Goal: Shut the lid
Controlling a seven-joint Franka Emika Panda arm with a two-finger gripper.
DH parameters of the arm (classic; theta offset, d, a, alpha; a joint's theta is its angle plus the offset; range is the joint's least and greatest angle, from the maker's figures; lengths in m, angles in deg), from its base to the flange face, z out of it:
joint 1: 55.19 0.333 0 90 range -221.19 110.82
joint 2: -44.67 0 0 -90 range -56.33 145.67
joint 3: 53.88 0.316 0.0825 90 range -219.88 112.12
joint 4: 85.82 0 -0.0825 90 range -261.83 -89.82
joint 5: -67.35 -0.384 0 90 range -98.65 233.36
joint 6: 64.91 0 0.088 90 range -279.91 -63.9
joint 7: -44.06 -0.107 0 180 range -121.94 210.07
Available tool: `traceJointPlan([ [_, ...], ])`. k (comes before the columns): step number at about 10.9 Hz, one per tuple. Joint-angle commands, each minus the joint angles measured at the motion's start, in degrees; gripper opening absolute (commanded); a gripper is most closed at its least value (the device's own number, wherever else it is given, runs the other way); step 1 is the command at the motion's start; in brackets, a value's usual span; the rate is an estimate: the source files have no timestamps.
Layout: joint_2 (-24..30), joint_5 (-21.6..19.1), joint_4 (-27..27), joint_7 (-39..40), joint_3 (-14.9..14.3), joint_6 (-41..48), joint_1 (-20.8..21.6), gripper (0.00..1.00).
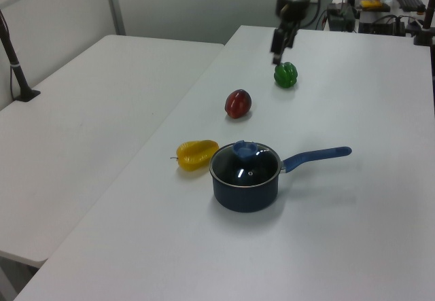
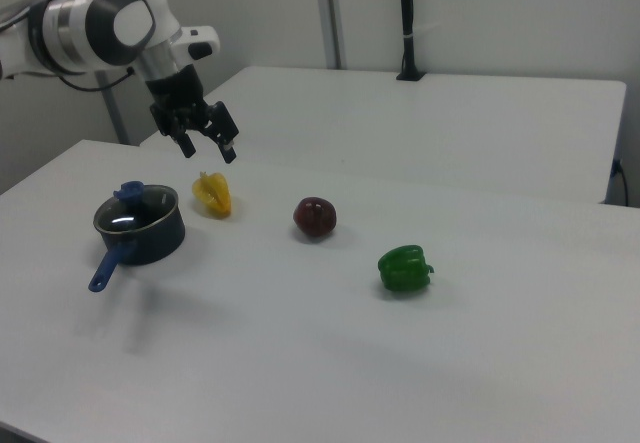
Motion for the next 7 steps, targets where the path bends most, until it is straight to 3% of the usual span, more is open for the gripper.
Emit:
traceJointPlan([
  [1, 7.9, -3.4, -3.2, 9.1, 0.2, 9.0, -7.1, 1.00],
  [3, 9.1, -4.2, -3.2, 11.2, -0.7, 15.3, -10.1, 1.00],
  [7, 9.1, -4.2, -3.2, 11.2, -0.8, 15.3, -11.2, 1.00],
])
